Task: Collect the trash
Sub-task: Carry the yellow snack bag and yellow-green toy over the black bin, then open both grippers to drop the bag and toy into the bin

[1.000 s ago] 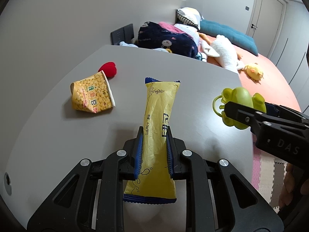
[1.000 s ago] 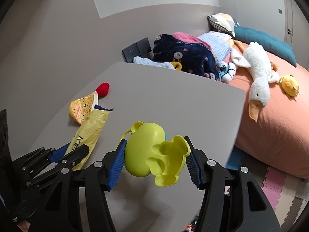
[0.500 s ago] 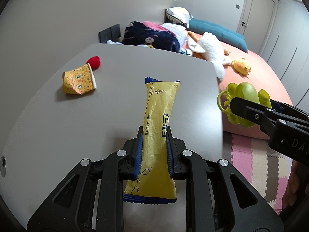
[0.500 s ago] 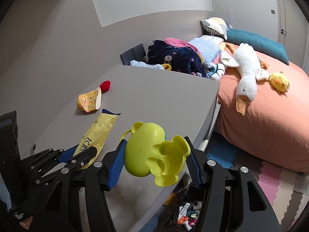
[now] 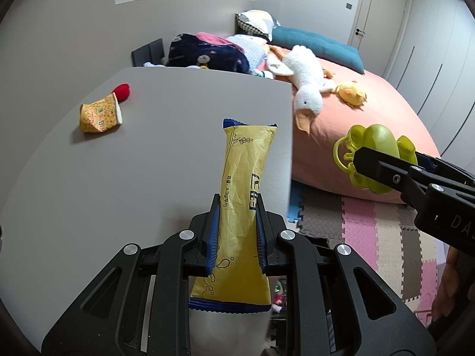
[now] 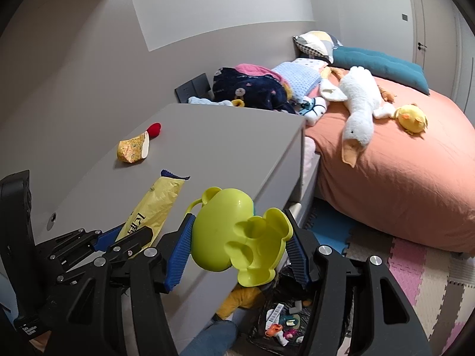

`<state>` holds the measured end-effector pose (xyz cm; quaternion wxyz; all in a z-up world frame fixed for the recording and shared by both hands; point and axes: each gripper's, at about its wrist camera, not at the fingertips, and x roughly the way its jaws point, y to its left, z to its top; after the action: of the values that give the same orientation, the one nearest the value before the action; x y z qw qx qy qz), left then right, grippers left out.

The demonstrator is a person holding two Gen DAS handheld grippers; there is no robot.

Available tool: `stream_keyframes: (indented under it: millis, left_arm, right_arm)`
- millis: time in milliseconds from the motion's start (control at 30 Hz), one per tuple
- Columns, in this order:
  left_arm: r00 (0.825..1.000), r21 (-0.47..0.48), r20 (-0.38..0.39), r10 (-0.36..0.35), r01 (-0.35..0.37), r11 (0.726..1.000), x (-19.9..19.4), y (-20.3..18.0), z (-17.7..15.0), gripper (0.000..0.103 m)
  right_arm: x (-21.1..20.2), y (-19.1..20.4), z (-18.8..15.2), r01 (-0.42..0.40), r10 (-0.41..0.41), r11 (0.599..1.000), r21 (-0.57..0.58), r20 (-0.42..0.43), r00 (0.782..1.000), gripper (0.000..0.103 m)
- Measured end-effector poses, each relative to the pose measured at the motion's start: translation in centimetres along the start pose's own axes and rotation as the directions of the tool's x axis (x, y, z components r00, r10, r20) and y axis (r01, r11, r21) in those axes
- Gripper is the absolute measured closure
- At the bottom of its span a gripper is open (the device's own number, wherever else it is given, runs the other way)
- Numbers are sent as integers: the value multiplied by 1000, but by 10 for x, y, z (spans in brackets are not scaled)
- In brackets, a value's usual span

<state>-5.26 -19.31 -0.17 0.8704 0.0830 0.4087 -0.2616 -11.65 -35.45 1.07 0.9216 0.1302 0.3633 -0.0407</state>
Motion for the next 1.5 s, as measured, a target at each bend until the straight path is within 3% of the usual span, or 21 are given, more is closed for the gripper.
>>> stream_keyframes:
  millis: [633, 1000, 1267, 1333, 1367, 1400, 1500]
  left_arm:
    - [997, 97, -28, -67, 69, 993, -3, -75, -23, 83]
    - [988, 183, -94, -125, 141, 973, 10, -133, -41, 83]
    - [980, 219, -139, -143, 171, 961, 18, -155, -50, 80]
    - [975, 236, -179, -133, 174, 956, 24, -159, -54, 47]
    - [976, 240, -182, -122, 164, 957, 26, -159, -54, 8]
    - [984, 247, -153, -96, 132, 960, 25, -159, -55, 6]
    - [988, 266, -141, -61, 97, 959, 24, -158, -56, 6]
  right_arm:
    - [-51, -64, -37, 74, -78, 994, 81, 37, 996, 43]
    - [-73, -109, -53, 128, -136, 981, 144, 48, 989, 43]
    - [-76, -131, -61, 155, -162, 974, 167, 31, 986, 43]
    - [-73, -132, -60, 171, -175, 974, 151, 12, 984, 41]
    - [-72, -133, -60, 182, -186, 971, 155, 10, 983, 30]
    - [-71, -135, -60, 197, -201, 967, 162, 9, 980, 24]
    - [-69, -138, -62, 211, -216, 962, 175, 9, 976, 23]
